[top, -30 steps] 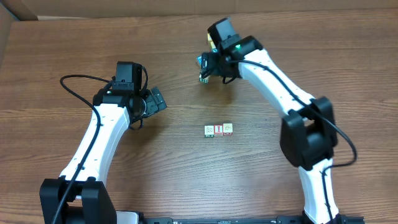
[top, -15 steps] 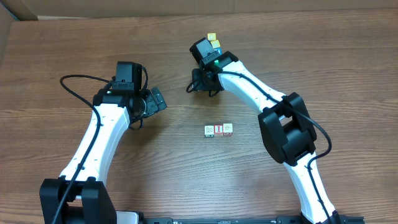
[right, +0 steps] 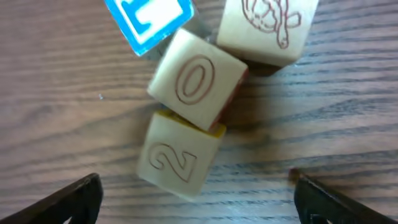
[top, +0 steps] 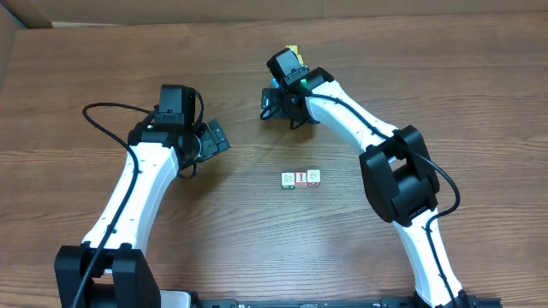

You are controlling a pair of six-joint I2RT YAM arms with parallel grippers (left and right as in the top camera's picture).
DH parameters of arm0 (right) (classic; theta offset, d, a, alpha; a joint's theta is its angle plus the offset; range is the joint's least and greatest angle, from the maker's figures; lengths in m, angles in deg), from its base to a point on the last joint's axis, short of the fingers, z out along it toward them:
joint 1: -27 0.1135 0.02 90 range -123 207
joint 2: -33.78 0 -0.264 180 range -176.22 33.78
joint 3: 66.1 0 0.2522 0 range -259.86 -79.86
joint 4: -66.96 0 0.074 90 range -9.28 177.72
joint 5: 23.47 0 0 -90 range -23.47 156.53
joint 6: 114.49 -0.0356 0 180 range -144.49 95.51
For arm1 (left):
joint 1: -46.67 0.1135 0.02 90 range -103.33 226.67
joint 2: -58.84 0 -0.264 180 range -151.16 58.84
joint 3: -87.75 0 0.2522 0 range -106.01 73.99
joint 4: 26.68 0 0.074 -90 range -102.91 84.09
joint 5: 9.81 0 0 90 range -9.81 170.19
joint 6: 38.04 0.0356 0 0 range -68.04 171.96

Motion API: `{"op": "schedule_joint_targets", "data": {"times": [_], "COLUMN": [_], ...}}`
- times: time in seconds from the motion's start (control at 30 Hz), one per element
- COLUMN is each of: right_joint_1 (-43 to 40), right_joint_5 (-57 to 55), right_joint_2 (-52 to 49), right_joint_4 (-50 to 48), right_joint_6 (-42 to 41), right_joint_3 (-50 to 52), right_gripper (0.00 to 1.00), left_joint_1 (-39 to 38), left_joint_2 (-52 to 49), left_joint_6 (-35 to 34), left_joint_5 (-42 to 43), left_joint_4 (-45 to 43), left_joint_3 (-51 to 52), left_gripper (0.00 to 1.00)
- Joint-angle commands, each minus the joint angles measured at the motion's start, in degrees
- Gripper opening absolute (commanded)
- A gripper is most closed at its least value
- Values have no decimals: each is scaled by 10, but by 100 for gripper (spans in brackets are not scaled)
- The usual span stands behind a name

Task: Flip 4 blocks
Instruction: 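Lower the right gripper and grasp a block from the cluster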

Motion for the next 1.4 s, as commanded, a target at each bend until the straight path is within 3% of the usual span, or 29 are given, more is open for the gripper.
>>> {"op": "schedule_joint_targets", "data": {"times": [0.0,0.13,0.2,0.27,0.43,0.6,0.87,1.07,1.2,1.37], "right_joint_1": [2,2,2,2,2,2,9,8,2,-4], "right_joint_5": [-2,-2,-6,-24,-43,-43,-47,-47,-47,-44], "right_joint_2": [26,13,9,3,-10,-10,-15,-11,9,66], "right_joint_4": [-8,-25,-28,-29,-57,-76,-98,-95,-67,50], "right_joint_6": [-9,-9,-9,-9,-9,-9,-10,-39,-39,-38], "right_joint_3": [-15,-15,-14,-14,-13,-13,23,25,21,-28], "right_gripper": [100,99,75,62,61,52,51,29,29,29], "left_joint_1": [1,1,1,1,1,1,1,1,1,1], "left_joint_2": [1,1,1,1,1,1,1,1,1,1], "left_joint_6": [-3,-3,-3,-3,-3,-3,-3,-3,-3,-3], "left_joint_5": [-7,-7,-7,-7,-7,-7,-7,-7,-7,-7], "left_joint_4": [0,0,0,0,0,0,0,0,0,0], "left_joint_3": [-5,-5,-5,-5,-5,-5,-5,-5,-5,-5], "left_gripper": [100,100,100,100,100,100,100,100,100,100]}}
